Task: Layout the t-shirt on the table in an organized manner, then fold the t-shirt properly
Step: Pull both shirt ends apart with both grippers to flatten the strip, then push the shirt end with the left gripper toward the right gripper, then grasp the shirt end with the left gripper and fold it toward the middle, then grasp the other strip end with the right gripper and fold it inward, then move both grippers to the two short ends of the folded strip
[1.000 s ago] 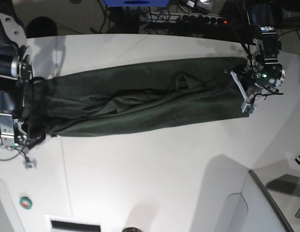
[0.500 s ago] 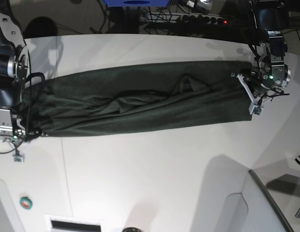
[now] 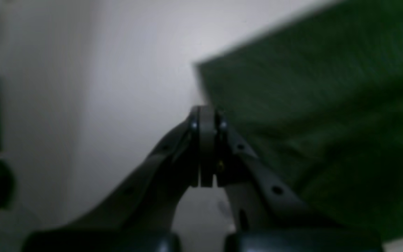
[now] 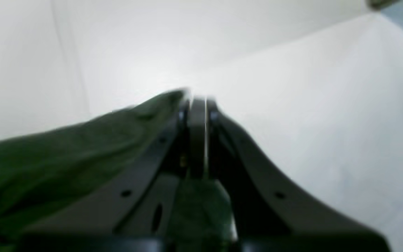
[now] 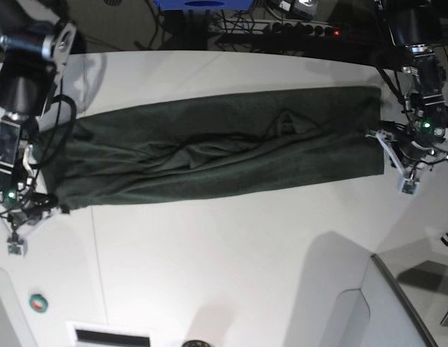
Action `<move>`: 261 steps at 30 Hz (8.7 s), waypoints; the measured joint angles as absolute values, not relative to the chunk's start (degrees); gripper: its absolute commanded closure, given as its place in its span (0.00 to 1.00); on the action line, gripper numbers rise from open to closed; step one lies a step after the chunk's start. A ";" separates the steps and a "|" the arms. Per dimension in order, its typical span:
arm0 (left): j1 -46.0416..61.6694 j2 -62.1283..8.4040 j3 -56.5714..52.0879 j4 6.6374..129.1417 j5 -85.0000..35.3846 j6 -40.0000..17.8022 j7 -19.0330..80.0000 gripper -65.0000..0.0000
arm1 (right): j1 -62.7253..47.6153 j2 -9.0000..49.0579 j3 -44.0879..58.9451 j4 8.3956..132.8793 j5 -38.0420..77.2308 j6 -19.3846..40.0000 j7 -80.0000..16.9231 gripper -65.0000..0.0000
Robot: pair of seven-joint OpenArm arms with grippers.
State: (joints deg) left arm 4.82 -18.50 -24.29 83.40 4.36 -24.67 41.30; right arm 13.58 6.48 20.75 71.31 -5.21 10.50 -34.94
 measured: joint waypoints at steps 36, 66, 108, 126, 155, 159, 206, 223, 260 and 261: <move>6.44 -22.20 -29.04 51.92 -30.41 -40.58 27.92 0.27 | 4.84 4.99 21.06 78.00 -5.37 16.12 -35.40 0.98; 1.10 -26.72 -27.38 64.90 -13.87 -39.59 33.19 1.00 | 1.98 4.99 21.12 81.87 -5.39 16.14 -35.59 0.98; 2.17 -6.90 5.61 83.24 -13.50 -25.26 38.83 1.00 | 2.35 5.37 21.45 81.91 -5.41 16.16 -35.62 0.98; 1.74 -7.20 12.08 83.46 -13.50 -25.08 38.89 0.62 | 3.60 5.34 21.37 81.89 -5.39 16.16 -35.62 0.98; 13.98 -16.82 -20.43 88.92 -13.45 -25.50 41.36 1.00 | -3.31 1.91 -11.92 94.50 -5.96 16.73 -35.79 0.75; 15.88 -18.63 -24.43 87.48 -13.72 -25.47 41.17 1.00 | -3.92 1.17 -20.45 94.83 -5.43 16.78 -35.62 0.47; 16.01 -17.32 -25.32 82.19 -13.74 -25.65 40.95 1.00 | 9.37 -4.91 -21.54 71.77 -5.61 16.56 -35.62 0.91; 18.41 -25.96 -31.14 74.89 -13.98 -25.91 33.10 1.00 | -11.81 -6.11 -26.48 95.22 -5.54 16.34 -41.67 0.61; 11.53 -24.14 -21.19 71.81 -14.00 -25.98 31.16 1.00 | 8.36 4.78 31.03 80.97 36.42 35.55 -70.50 0.27; 11.11 -23.79 -21.21 72.01 -14.13 -25.85 30.96 1.00 | 8.93 6.61 32.14 77.17 37.89 36.25 -69.89 0.27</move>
State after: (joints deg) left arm 11.11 -23.79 -21.21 72.01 -14.13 -25.85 30.96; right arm 8.93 6.61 32.14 77.17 37.89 36.25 -69.89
